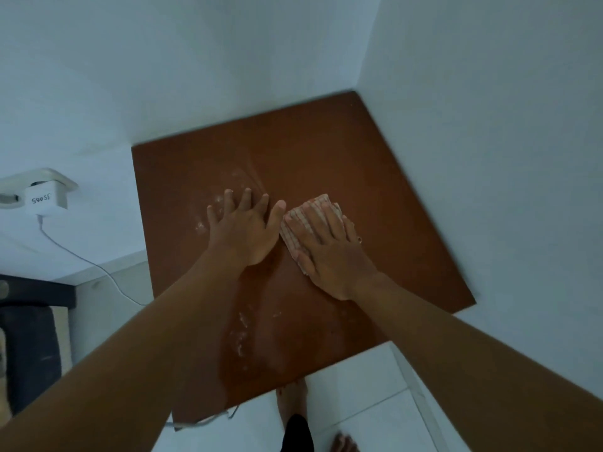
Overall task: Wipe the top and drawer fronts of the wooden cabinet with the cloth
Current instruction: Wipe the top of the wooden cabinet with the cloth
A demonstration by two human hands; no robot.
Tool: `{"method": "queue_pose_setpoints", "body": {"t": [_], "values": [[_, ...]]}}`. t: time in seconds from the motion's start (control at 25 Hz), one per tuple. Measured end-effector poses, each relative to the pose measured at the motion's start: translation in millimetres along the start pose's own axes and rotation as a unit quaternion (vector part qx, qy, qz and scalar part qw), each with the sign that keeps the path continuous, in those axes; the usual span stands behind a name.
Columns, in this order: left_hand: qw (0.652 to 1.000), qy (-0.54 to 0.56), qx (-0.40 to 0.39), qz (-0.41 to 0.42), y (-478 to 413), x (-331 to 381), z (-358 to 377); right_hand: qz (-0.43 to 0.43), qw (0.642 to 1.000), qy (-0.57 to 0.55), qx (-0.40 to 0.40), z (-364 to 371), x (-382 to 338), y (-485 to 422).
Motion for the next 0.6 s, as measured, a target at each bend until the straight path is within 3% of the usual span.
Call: {"method": "queue_pose_setpoints", "body": {"t": [0.2, 0.4, 0.6], "values": [[1.0, 0.011, 0.005, 0.019, 53, 10, 33, -0.017, 0.998, 0.047, 0.039, 31, -14, 96], [0.999, 0.035, 0.018, 0.026, 88, 18, 39, -0.059, 0.994, -0.04, 0.081, 53, -25, 178], [0.997, 0.062, 0.04, 0.023, 113, 16, 39, -0.098, 0.988, -0.048, 0.111, 58, -22, 239]]}}
Point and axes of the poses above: each hand's wrist, its own y-axis away from the middle knuckle, its own z-axis out of the palm, x = y × z, the point moved 5 cm from there along -y, towards the middle knuckle, and after that the axes turned 10 degrees about -z, right-handed, at the moved point
